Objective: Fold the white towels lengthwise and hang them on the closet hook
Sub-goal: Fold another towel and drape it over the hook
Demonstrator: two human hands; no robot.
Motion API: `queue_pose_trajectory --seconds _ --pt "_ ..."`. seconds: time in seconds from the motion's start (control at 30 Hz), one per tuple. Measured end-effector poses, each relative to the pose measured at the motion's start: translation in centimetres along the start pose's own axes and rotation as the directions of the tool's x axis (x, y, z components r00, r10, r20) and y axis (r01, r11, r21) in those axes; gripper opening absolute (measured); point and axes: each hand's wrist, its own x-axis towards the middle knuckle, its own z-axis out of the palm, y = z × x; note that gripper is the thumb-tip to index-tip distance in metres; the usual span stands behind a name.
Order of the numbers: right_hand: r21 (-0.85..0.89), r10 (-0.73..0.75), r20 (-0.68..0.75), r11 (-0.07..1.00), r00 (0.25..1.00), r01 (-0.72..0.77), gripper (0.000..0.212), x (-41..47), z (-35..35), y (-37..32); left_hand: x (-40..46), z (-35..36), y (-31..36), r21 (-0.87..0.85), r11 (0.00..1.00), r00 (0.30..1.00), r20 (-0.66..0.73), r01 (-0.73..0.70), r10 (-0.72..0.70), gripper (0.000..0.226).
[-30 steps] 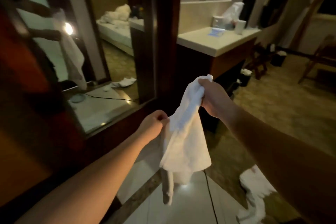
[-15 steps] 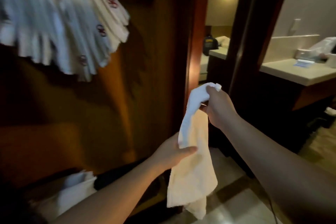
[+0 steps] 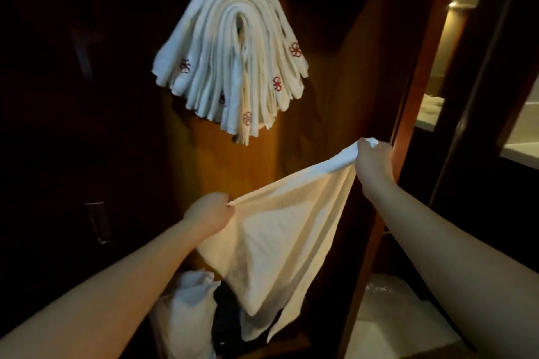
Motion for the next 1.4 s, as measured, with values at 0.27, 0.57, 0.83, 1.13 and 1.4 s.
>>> queue_pose_trajectory --seconds 0.27,0.57,0.83,1.13,1.4 --pt "0.040 0.002 0.166 0.999 0.986 -0.009 0.022 -0.3 2.0 -1.1 0.1 -9.4 -7.4 -0.210 0.962 0.954 -0.205 0.177 -0.220 0.025" --pt "0.295 -0.005 0.545 0.937 0.838 -0.186 0.066 0.2 1.7 -3.0 -2.1 -14.1 -9.9 -0.955 0.248 0.945 -0.224 -0.164 -0.240 0.005" --pt "0.330 -0.065 0.721 0.907 0.690 -0.260 0.052 0.5 1.0 -2.4 -3.2 -16.8 -11.3 -0.990 0.064 0.992 -0.127 -0.126 -0.023 0.023" --pt "0.129 0.149 0.690 0.938 0.708 -0.323 0.062 0.9 1.7 -2.6 -4.2 -18.2 -12.2 -0.971 0.178 0.981 -0.174 -0.158 -0.083 0.024" --pt "-0.096 0.378 0.701 0.890 0.605 -0.446 0.030 -0.7 1.1 -0.7 -4.1 -17.3 -12.5 -0.976 0.181 0.956 -0.166 -0.124 -0.241 0.039"
